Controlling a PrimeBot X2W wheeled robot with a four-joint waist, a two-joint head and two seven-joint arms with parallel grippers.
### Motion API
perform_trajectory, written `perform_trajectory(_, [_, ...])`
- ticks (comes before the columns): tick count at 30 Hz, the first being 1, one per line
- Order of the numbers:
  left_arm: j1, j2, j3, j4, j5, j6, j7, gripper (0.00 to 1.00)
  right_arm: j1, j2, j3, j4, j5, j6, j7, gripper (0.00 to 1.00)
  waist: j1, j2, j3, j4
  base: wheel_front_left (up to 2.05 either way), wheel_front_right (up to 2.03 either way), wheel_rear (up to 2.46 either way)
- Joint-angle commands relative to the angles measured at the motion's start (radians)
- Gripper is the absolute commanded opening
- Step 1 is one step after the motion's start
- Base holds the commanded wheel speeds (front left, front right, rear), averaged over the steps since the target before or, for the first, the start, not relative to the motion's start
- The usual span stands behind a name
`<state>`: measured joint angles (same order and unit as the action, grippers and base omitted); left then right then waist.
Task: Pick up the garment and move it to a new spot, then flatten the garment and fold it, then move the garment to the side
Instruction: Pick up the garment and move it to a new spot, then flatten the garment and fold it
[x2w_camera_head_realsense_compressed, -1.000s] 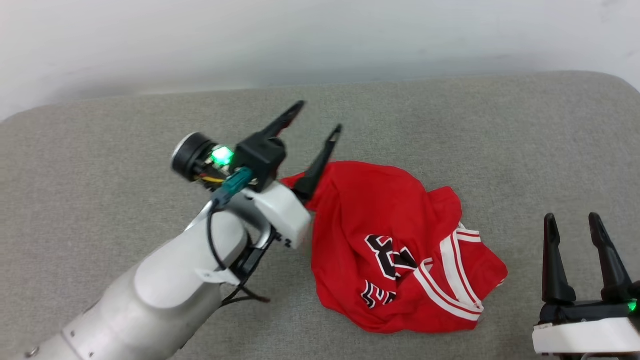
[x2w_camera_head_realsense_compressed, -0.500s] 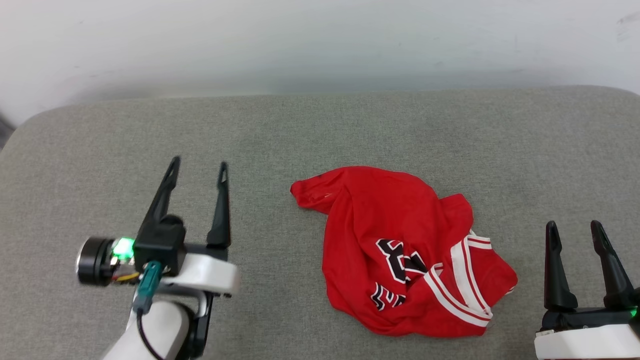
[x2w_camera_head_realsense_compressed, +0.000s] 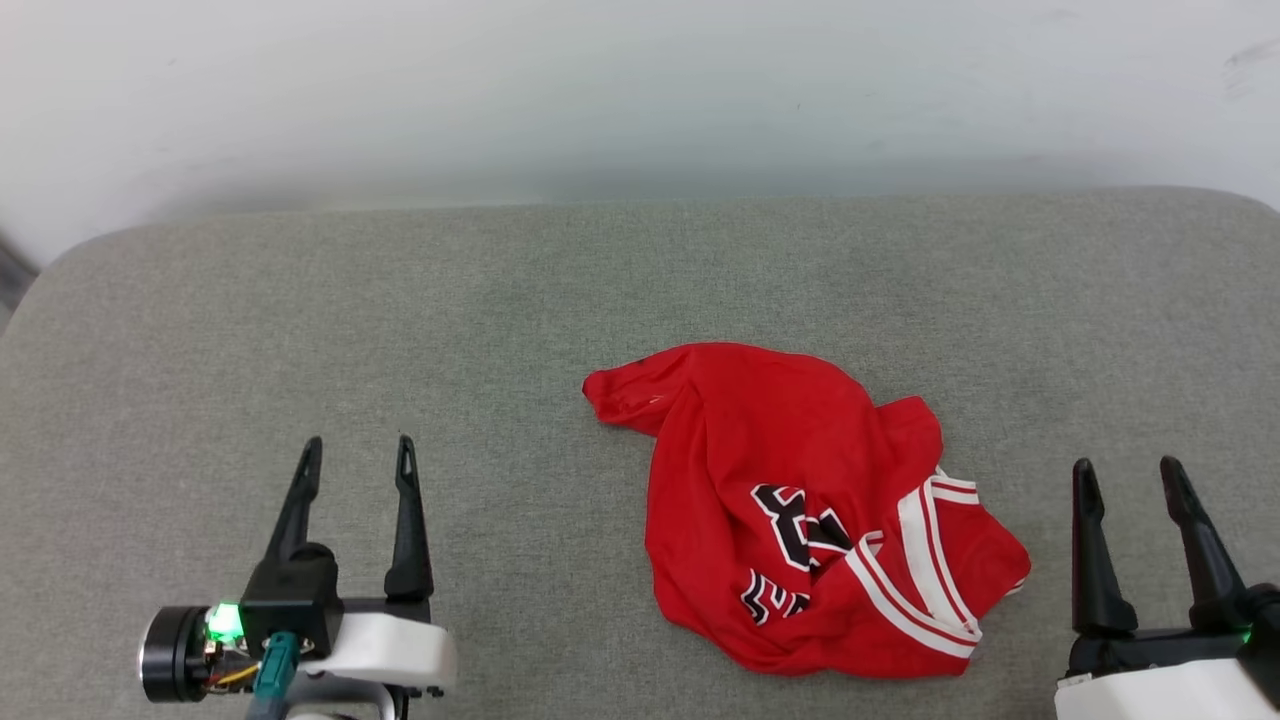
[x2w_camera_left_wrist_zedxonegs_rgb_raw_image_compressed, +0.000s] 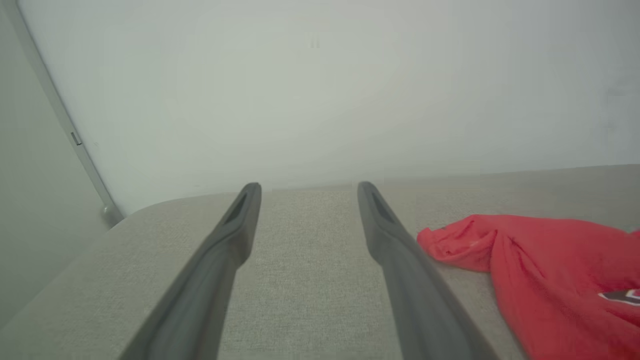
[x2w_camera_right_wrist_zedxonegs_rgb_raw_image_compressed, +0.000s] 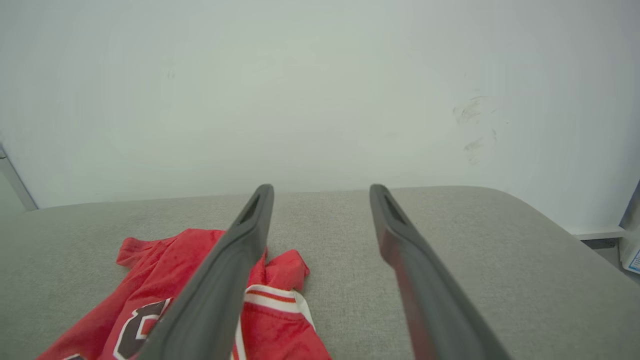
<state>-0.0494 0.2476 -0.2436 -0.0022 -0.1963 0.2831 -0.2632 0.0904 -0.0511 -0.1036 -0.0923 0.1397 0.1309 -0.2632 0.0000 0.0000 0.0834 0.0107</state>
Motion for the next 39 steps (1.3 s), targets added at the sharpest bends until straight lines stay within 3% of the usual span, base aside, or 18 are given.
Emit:
perform_trajectory(1, [0.027,-0.019,0.02,0.004,0.018,-0.022,-0.002,1.0,0.017,0.002,0.006,0.007,-0.002,0.0,-0.002,1.0,0.0,0.0,-0.006,0.001,0.0,0.0,0.0])
perform_trajectory(10, [0.073,-0.099,0.082,0.029,0.091,-0.106,-0.002,1.0,0.037,0.002,0.02,0.019,0.0,0.0,-0.002,1.0,0.0,0.0,-0.024,0.0,0.0,0.0,0.0])
perform_trajectory(19, [0.094,-0.136,0.125,0.047,0.132,-0.156,-0.002,1.0,0.05,0.002,0.026,0.024,0.003,0.0,-0.002,1.0,0.0,0.0,-0.031,-0.004,0.0,0.0,0.0])
perform_trajectory(30, [0.088,-0.159,0.154,0.064,0.146,-0.197,-0.002,1.0,0.048,0.002,0.026,0.021,0.004,0.0,-0.002,1.0,0.0,0.0,-0.032,-0.003,0.0,0.0,0.0])
perform_trajectory(39, [-0.116,-0.131,0.163,0.084,0.151,-0.294,-0.002,1.0,0.032,0.002,0.026,0.017,0.0,0.0,-0.002,1.0,0.0,0.0,-0.014,0.002,0.0,0.0,0.0])
